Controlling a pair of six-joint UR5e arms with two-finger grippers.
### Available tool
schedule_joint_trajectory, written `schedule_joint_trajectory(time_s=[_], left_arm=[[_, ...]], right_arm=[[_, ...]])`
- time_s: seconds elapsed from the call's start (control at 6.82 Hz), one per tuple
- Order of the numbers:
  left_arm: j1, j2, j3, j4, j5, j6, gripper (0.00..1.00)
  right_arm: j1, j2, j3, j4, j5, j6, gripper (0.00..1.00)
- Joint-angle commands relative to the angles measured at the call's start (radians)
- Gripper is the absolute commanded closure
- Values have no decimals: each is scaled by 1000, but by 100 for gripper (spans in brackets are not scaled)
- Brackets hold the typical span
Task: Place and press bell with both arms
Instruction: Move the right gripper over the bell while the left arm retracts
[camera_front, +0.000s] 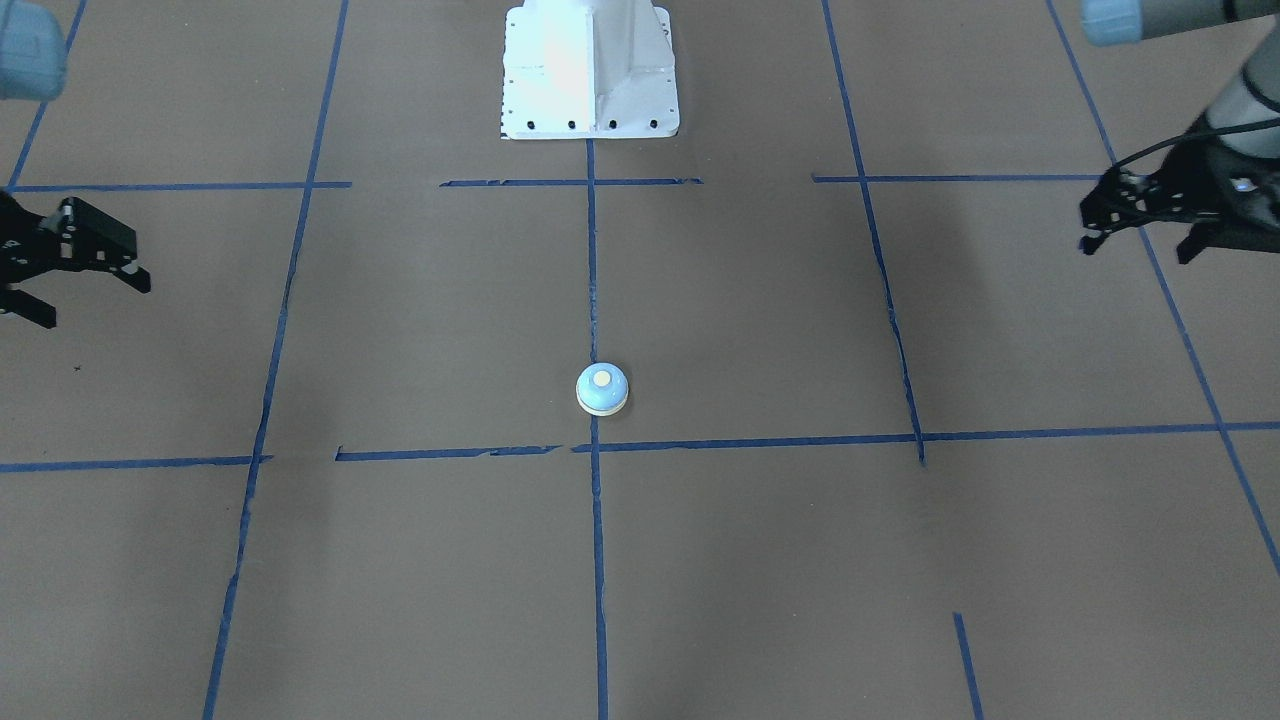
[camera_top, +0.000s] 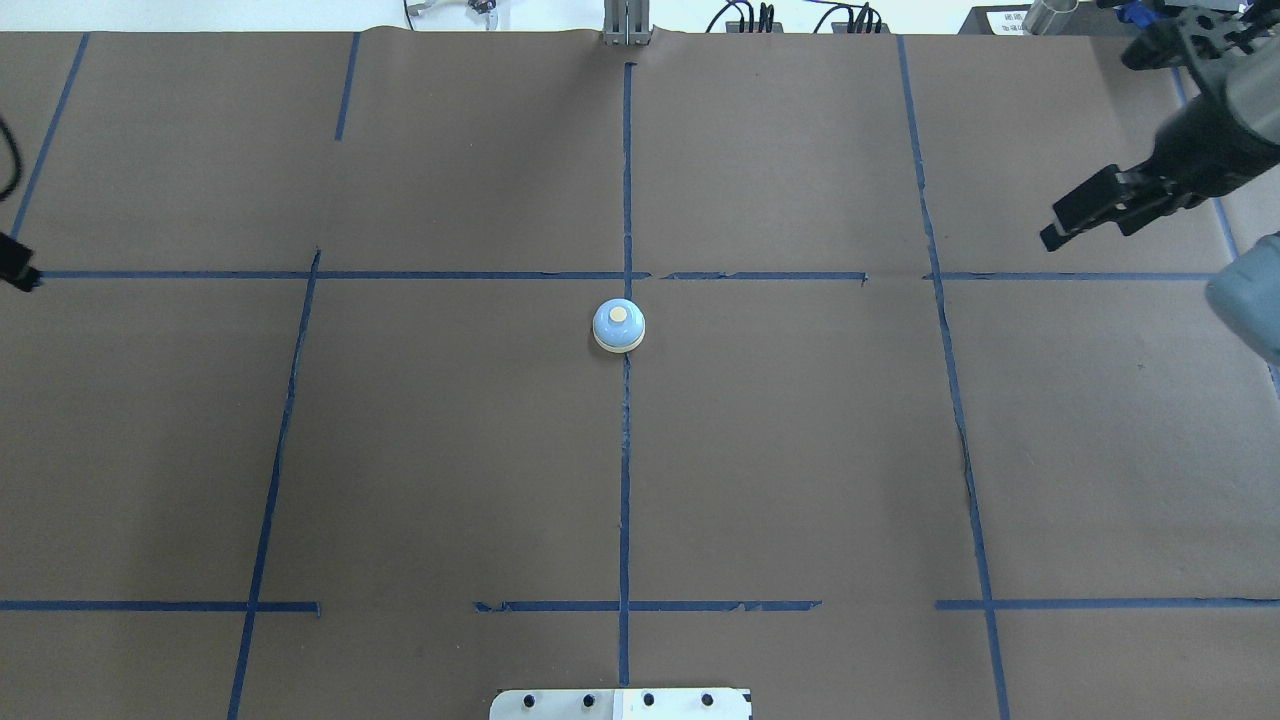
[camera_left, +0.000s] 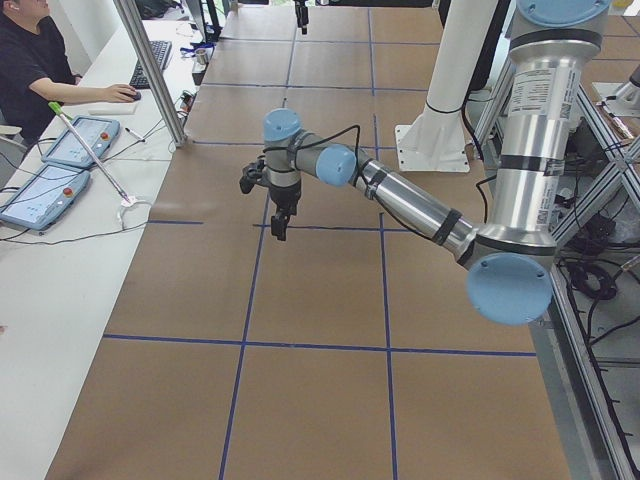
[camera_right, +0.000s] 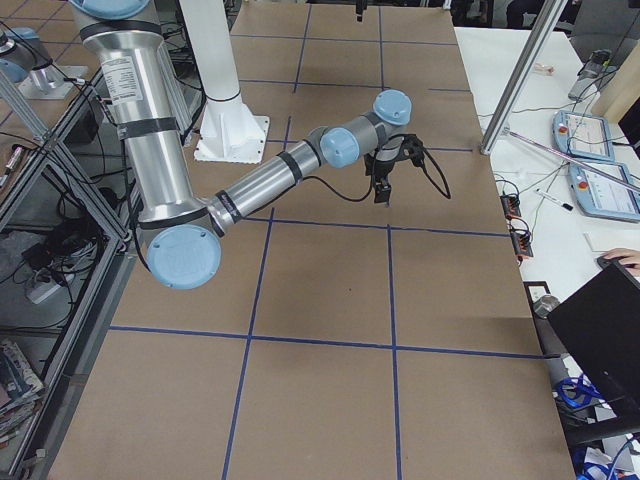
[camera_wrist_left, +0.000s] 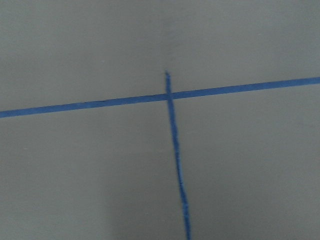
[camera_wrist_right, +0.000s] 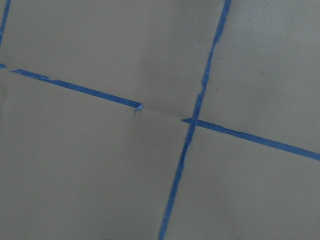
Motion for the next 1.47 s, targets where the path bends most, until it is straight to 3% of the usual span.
schedule_joint_trajectory(time_s=[0.0, 0.29, 0.44, 0.88, 1.03, 1.17, 1.32], left_arm=[[-237, 132, 124, -2, -98, 294, 0], [-290, 213, 121, -1, -101, 335, 0], [-290, 221, 118, -2, -111, 290, 0], [-290, 221, 115, -4, -127, 265, 0], [-290, 221, 115, -4, -125, 265, 0], [-290, 221, 117, -4, -127, 265, 0], [-290, 221, 117, -4, -127, 265, 0]], right_arm=[[-159, 146, -3, 0, -89, 235, 0], [-306, 273, -7, -9, -216, 492, 0], [-369, 340, -64, -11, -291, 559, 0], [-445, 690, -477, -6, -388, 630, 8], [-447, 755, -563, -3, -388, 630, 58], [-453, 789, -625, -2, -388, 628, 100], [-466, 794, -661, -2, -393, 624, 100]])
